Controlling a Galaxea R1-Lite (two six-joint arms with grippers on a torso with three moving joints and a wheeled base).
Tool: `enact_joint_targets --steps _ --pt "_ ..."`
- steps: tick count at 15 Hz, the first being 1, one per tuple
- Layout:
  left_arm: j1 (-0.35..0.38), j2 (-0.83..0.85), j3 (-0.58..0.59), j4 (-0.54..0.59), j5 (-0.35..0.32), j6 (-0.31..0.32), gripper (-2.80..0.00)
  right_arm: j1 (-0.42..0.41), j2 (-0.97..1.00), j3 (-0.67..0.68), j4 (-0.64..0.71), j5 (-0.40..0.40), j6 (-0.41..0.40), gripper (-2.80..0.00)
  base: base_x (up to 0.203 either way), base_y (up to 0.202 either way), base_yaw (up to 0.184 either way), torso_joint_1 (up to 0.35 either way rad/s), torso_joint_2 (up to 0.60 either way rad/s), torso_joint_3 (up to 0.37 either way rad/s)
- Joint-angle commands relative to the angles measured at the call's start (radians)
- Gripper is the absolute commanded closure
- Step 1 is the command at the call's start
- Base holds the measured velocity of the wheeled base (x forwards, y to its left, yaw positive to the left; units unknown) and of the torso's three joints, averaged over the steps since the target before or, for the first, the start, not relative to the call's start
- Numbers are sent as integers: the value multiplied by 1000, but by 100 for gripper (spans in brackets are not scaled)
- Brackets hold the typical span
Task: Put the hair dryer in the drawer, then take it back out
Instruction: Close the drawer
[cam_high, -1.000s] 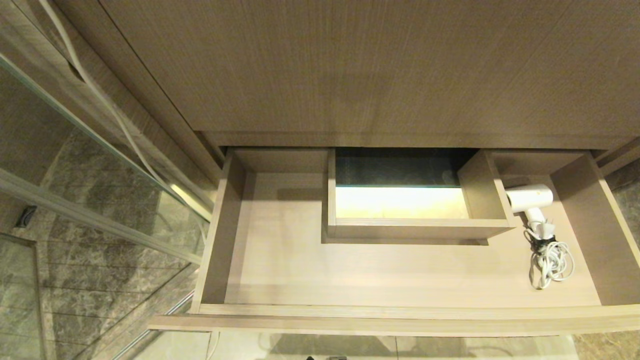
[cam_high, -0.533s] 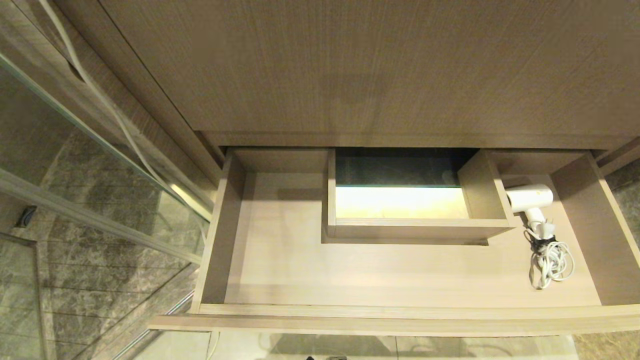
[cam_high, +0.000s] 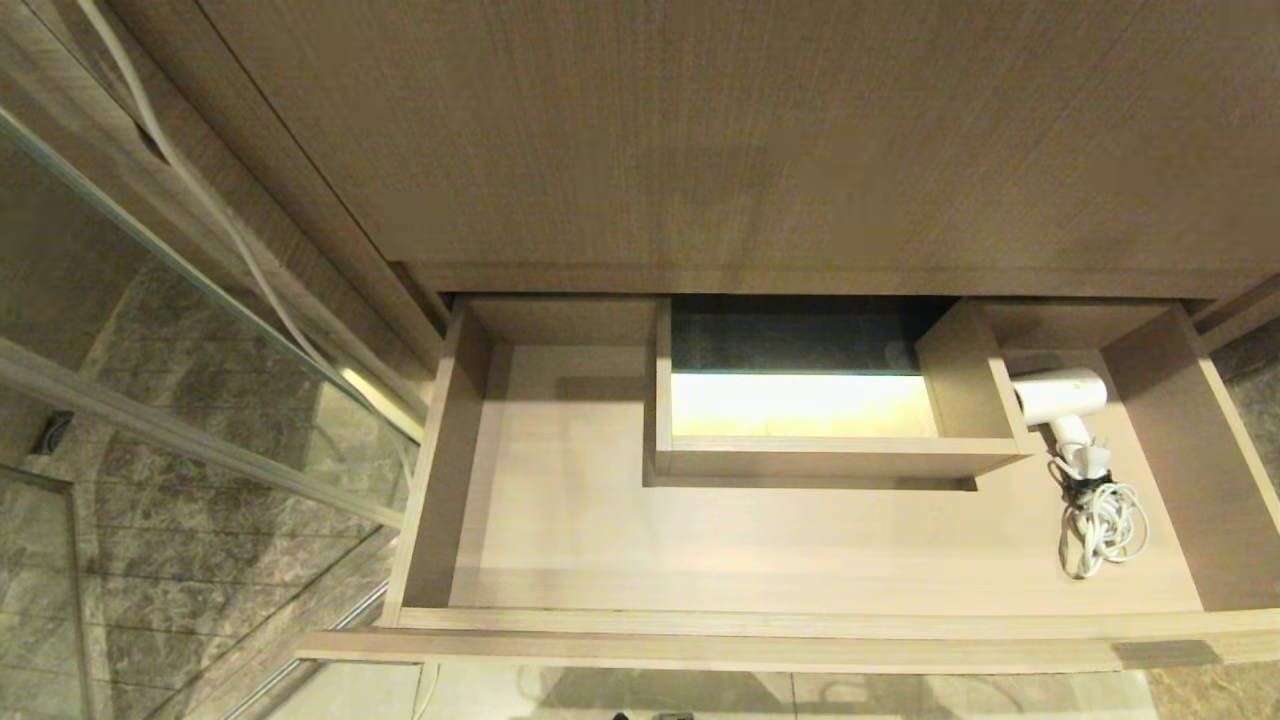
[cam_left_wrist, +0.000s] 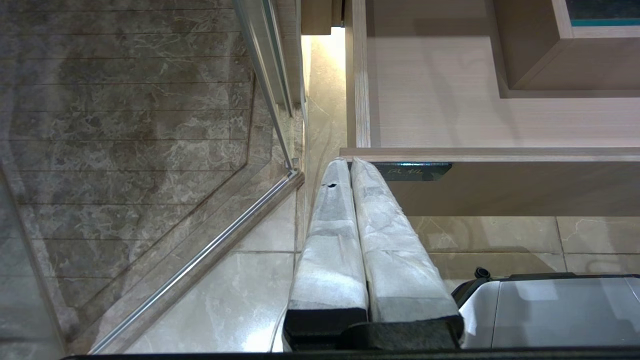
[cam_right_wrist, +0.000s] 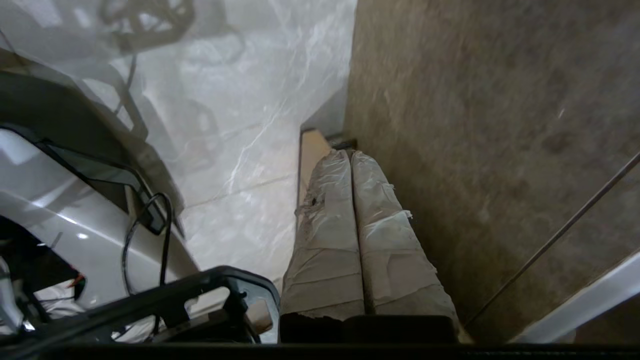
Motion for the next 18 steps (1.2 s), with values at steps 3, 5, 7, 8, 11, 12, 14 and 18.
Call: enact_joint_targets --steps 3,5,7,8,11,12,14,18 --pt "0 0 0 0 0 0 0 -76 252 -80 -14 -1 10 0 0 0 0 0 0 0" --pt "0 0 0 0 0 0 0 -93 327 -115 -30 0 8 0 0 0 0 0 0 0" --pt "0 0 0 0 0 0 0 -107 409 -154 -51 -1 6 0 0 0 0 0 0 0" --pt "0 0 0 0 0 0 0 -110 442 -174 -57 -1 5 0 0 0 0 0 0 0" --pt "0 0 0 0 0 0 0 -111 524 -237 -63 0 6 0 0 0 0 0 0 0" --pt "0 0 0 0 0 0 0 -111 544 -265 -68 0 6 0 0 0 0 0 0 0" --pt "0 0 0 0 0 0 0 -112 559 -280 -109 0 7 0 0 0 0 0 0 0" --pt "0 0 0 0 0 0 0 -113 558 -283 -180 3 12 0 0 0 0 0 0 0"
